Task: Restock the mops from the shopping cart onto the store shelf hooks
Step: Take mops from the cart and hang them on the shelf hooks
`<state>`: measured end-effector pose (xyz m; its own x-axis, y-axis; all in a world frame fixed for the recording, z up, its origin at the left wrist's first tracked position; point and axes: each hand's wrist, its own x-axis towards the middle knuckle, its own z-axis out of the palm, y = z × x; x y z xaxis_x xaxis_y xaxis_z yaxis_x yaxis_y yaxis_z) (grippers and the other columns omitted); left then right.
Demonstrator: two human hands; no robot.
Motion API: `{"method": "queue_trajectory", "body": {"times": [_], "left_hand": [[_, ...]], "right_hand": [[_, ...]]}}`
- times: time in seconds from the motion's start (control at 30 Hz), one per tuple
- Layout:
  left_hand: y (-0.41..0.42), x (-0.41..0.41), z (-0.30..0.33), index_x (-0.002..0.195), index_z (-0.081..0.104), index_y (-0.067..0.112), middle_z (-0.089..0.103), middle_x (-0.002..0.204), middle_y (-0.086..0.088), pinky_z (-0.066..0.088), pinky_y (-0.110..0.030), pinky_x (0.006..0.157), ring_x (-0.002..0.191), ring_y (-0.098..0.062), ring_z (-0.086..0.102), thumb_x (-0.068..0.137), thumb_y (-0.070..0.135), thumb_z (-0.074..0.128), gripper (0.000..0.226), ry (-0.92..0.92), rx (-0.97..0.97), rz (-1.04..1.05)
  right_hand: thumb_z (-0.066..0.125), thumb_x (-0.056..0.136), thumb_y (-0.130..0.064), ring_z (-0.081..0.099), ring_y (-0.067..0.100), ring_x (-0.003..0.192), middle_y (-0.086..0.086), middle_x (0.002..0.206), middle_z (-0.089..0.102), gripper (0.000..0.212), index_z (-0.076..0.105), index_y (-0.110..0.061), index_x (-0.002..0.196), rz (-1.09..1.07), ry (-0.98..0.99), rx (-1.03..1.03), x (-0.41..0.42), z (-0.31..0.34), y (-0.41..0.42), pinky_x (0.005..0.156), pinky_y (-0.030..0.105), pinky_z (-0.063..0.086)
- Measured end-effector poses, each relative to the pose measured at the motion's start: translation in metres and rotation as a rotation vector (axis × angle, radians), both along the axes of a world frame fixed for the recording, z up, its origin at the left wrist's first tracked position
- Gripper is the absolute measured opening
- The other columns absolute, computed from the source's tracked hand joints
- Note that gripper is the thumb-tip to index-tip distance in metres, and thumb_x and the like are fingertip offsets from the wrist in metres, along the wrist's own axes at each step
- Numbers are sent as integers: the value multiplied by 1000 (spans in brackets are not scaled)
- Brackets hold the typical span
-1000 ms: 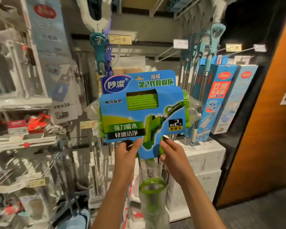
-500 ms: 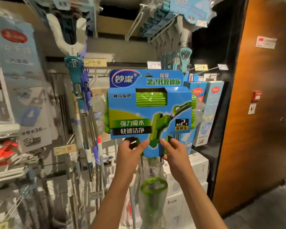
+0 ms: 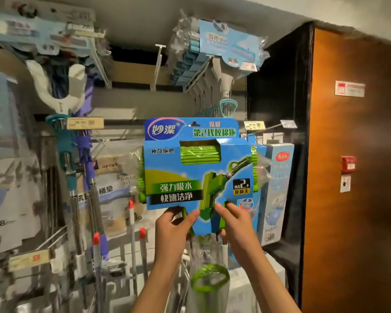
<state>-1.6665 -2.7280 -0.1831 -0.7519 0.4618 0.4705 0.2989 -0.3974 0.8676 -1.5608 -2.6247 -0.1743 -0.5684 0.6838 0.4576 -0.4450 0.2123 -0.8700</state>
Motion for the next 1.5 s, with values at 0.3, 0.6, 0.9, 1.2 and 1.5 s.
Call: {"method": "queue_trajectory", "body": {"times": [0.3, 0.6, 0.9, 1.2, 1.5], "left_hand": [[69, -3, 5, 68, 65, 14, 68, 61, 10, 55, -25, 63, 63, -8, 66, 83, 26, 77, 23, -2, -2, 83], [93, -51, -20, 69, 69, 14, 73, 72, -9, 58, -60, 79, 83, -35, 73, 73, 45, 79, 33, -109, -59, 213], [103, -113, -23, 85, 72, 6, 75, 74, -7, 49, -20, 57, 68, -13, 71, 85, 26, 77, 20, -107, -80, 179], [109, -149, -25, 87, 71, 1, 72, 82, -20, 56, -52, 72, 83, -42, 68, 69, 59, 81, 61, -8, -68, 157], [131, -156, -16, 84, 72, 2, 73, 78, -15, 51, -36, 66, 78, -25, 72, 79, 38, 78, 37, -42, -55, 187]], "right_hand": [[66, 95, -15, 70, 8, 79, -5, 80, 75, 8, 72, -12, 91, 41, -24, 38, -21, -3, 82, 61, 20, 48], [67, 94, -9, 73, 11, 81, 0, 84, 77, 6, 71, -6, 91, 129, -63, -31, -73, -24, 109, 57, 18, 50], [68, 92, -10, 65, 6, 65, -8, 62, 64, 30, 61, -18, 65, 113, -98, -67, -130, -28, 115, 57, 22, 48], [68, 91, -8, 74, 18, 83, 8, 81, 75, 8, 69, -4, 85, 91, -34, -111, -155, -26, 114, 60, 27, 54], [68, 93, -10, 70, 7, 72, -5, 70, 70, 17, 65, -13, 76, 148, -37, -85, -161, -10, 135, 56, 22, 51]]}}
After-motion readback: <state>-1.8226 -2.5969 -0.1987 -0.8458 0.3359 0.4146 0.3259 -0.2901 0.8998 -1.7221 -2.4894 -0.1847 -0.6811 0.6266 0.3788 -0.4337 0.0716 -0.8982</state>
